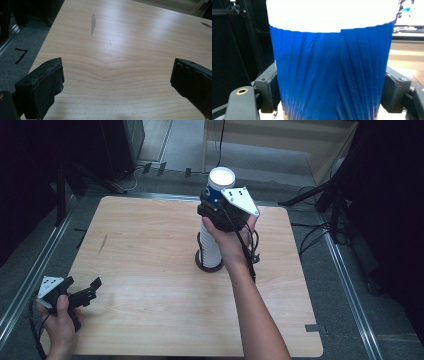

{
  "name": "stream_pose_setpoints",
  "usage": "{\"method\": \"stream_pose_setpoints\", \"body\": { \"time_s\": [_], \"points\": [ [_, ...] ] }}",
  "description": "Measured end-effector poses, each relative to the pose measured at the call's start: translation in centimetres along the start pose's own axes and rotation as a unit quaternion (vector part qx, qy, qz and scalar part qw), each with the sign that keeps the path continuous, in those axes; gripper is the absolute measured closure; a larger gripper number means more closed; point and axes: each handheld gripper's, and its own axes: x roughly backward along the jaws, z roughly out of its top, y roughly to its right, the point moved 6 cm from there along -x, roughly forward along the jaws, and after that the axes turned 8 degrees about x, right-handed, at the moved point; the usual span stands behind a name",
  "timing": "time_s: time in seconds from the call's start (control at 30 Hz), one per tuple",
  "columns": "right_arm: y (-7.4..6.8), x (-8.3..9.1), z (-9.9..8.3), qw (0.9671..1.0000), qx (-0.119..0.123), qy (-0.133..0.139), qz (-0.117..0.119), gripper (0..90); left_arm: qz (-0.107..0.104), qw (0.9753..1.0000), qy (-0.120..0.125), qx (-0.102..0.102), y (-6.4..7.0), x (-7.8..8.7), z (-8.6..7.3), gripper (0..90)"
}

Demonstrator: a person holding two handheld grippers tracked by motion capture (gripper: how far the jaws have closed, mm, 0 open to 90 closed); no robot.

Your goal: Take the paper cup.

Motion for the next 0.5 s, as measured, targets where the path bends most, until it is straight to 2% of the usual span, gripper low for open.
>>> {"method": "stream_pose_setpoints", "body": {
  "time_s": [0.1,0.5],
  "points": [
    [0.2,0.5,1.0,1.0,-0.005,0.008,-0.003,19.7,-0.001,1.0,-0.001,-0.004,0.0,0.0,0.0,0.0],
    [0.6,2.1,4.5,0.9992,-0.001,0.04,-0.003,19.9,-0.008,0.9999,-0.003,-0.011,0.2,0.0,0.0,0.1]
  ]
}}
